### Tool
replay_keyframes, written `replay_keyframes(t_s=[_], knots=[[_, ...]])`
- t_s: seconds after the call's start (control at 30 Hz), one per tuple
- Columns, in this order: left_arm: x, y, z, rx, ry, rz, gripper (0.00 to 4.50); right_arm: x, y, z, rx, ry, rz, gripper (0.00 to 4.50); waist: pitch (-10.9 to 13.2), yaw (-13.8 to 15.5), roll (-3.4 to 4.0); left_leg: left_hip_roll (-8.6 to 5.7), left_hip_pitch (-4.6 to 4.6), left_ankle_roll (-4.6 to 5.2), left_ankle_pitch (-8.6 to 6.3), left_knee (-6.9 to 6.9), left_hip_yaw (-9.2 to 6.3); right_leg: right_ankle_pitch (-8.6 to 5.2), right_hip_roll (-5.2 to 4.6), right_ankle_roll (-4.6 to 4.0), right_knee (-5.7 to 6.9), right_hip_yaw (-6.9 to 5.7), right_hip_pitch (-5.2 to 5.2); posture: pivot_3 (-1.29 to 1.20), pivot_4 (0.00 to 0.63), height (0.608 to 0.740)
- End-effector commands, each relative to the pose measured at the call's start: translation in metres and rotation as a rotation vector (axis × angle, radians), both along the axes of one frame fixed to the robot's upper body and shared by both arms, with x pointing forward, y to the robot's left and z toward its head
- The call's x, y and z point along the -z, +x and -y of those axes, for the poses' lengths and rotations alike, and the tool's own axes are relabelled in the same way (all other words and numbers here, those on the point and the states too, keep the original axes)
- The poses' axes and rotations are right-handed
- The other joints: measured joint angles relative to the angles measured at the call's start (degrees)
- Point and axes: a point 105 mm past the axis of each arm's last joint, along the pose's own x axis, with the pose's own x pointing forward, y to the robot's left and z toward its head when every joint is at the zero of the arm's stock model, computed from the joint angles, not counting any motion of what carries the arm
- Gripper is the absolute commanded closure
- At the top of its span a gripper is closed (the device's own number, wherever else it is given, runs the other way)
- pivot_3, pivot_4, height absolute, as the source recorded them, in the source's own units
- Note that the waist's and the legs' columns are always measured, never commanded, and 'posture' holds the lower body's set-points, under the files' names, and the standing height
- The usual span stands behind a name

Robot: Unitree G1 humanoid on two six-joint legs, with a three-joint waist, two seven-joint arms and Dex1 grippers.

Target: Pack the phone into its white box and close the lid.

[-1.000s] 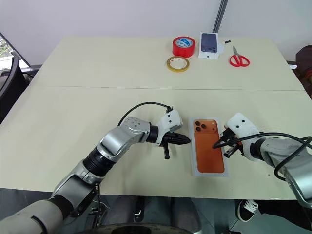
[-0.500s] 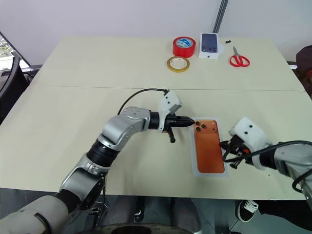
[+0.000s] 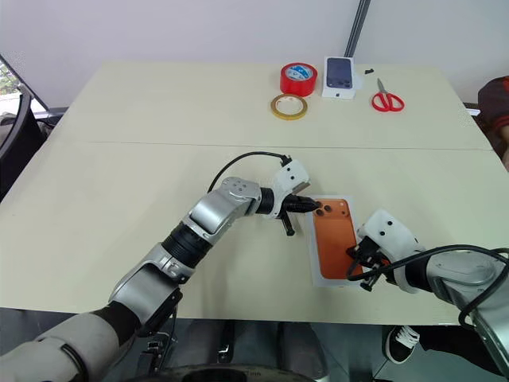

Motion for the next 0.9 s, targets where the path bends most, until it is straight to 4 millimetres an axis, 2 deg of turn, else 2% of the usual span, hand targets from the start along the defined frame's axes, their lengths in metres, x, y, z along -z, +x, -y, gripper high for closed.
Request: replay_keyframes(t_s=[0.03, 0.07, 0.13, 0.2, 0.27, 0.3, 0.4, 0.57, 0.7, 0.9], knots=[[-0.017, 0.010, -0.017, -0.061, -0.108, 0.017, 4.50, -0.016, 0.012, -0.002, 0.001, 0.013, 0.124, 4.44, 0.00, -0.21, 0.00, 0.01, 0.00, 0.00, 0.00, 0.00, 0.00, 0.00, 0.00, 0.00, 0.00, 0.00, 0.00, 0.00, 0.150, 0.740], [-0.027, 0.013, -0.022, -0.071, -0.155, 0.041, 4.50, -0.025, 0.018, -0.002, 0.005, 0.023, 0.179, 4.44, 0.00, -0.33, 0.04, 0.02, -0.01, 0.00, 0.00, -0.01, 0.00, 0.00, 0.01, 0.00, 0.01, 0.01, -0.04, 0.00, 0.150, 0.740], [-0.047, 0.020, -0.047, -0.116, -0.249, 0.067, 4.50, -0.044, 0.032, 0.004, 0.054, 0.054, 0.290, 4.44, 0.04, -0.85, 0.10, 0.03, -0.05, -0.03, 0.02, -0.05, 0.04, 0.00, 0.02, 0.00, 0.07, 0.06, -0.18, 0.00, 0.150, 0.740], [-0.059, 0.029, -0.085, -0.206, -0.301, 0.088, 4.50, -0.059, 0.044, 0.011, 0.087, 0.086, 0.378, 4.44, 0.05, -1.13, 0.16, 0.05, -0.11, -0.14, 0.08, -0.08, 0.04, 0.00, 0.02, 0.00, 0.10, 0.07, -0.27, 0.00, 0.150, 0.740], [-0.064, 0.033, -0.114, -0.271, -0.318, 0.105, 4.50, -0.065, 0.051, 0.014, 0.100, 0.094, 0.420, 4.44, 0.05, -1.23, 0.16, 0.04, -0.11, -0.35, 0.20, -0.10, 0.03, 0.00, 0.01, 0.00, 0.09, 0.07, -0.27, 0.00, 0.150, 0.740], [-0.064, 0.035, -0.132, -0.313, -0.311, 0.120, 4.50, -0.068, 0.055, 0.016, 0.107, 0.100, 0.436, 4.44, 0.04, -1.22, 0.17, 0.04, -0.11, -0.36, 0.21, -0.12, 0.04, 0.00, 0.01, 0.00, 0.08, 0.07, -0.27, 0.00, 0.150, 0.740], [-0.053, 0.037, -0.208, -0.487, -0.243, 0.160, 4.50, -0.076, 0.069, 0.019, 0.123, 0.163, 0.468, 4.44, 0.03, -1.52, 0.22, 0.04, -0.09, -0.36, 0.21, -0.13, 0.07, 0.00, -0.02, 0.00, 0.06, 0.08, -0.26, 0.00, 0.150, 0.740], [-0.041, 0.023, -0.281, -0.674, -0.197, 0.162, 4.50, -0.075, 0.085, 0.014, 0.104, 0.230, 0.476, 4.44, 0.06, -0.94, 0.18, 0.03, -0.12, -0.13, 0.07, -0.13, 0.06, 0.00, -0.10, 0.00, 0.08, 0.06, -0.29, 0.00, 0.150, 0.740], [-0.040, 0.011, -0.305, -0.759, -0.190, 0.188, 4.50, -0.073, 0.092, 0.010, 0.078, 0.279, 0.465, 4.44, 0.07, -0.54, 0.17, -0.01, -0.12, -0.05, 0.03, -0.11, 0.09, 0.00, -0.20, 0.00, 0.04, 0.05, -0.27, 0.00, 0.150, 0.740], [-0.039, 0.007, -0.316, -0.807, -0.199, 0.185, 4.50, -0.067, 0.090, 0.004, 0.051, 0.302, 0.449, 4.44, 0.06, -0.12, 0.17, 0.00, -0.13, -0.04, 0.02, -0.10, 0.10, 0.00, -0.20, 0.00, 0.08, 0.05, -0.28, 0.00, 0.150, 0.740]])
